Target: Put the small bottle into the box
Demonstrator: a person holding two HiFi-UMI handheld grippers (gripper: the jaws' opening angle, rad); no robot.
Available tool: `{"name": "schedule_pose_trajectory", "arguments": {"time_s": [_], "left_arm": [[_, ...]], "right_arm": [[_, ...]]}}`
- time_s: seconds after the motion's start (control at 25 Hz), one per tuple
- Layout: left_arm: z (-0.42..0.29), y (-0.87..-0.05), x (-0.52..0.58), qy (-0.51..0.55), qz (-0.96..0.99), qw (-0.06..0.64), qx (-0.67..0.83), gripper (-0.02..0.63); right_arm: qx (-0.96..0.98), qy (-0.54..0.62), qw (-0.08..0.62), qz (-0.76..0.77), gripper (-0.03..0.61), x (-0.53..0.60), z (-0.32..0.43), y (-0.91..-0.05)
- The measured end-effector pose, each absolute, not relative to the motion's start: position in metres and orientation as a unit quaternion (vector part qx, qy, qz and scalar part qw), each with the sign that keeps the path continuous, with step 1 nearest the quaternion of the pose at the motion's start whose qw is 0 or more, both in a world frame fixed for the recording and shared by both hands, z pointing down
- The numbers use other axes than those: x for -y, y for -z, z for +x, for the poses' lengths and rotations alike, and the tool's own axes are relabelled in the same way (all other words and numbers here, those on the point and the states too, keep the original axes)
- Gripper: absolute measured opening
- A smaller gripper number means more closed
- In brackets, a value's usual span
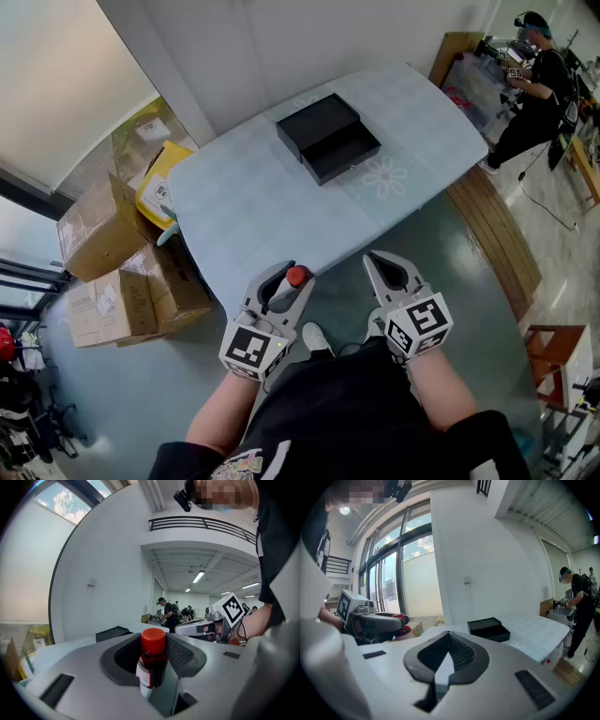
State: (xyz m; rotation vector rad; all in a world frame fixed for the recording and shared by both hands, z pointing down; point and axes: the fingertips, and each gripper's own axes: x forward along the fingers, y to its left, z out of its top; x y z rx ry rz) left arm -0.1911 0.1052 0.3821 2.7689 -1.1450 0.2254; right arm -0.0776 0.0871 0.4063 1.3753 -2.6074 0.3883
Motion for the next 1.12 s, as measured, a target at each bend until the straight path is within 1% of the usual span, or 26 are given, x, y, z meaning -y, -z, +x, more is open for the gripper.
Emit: {"name": "schedule_pose_trajectory", "arguments": {"time_s": [0.84,1.12], "left_arm": [[-0.196,-0.379,-0.115,-0.068,0.923,0.056,0.376,0.156],[-0.188,-0.377,-0.110,-0.075,0.918,0.059,0.385,0.156]], "right_arm": [[0.876,-0.113,0.081,0.462,0.009,-0.096,-0.085,-0.400],[0.881,-0.111,0.077,0.453,0.009,-0.089,-0.077,-0.398]]}}
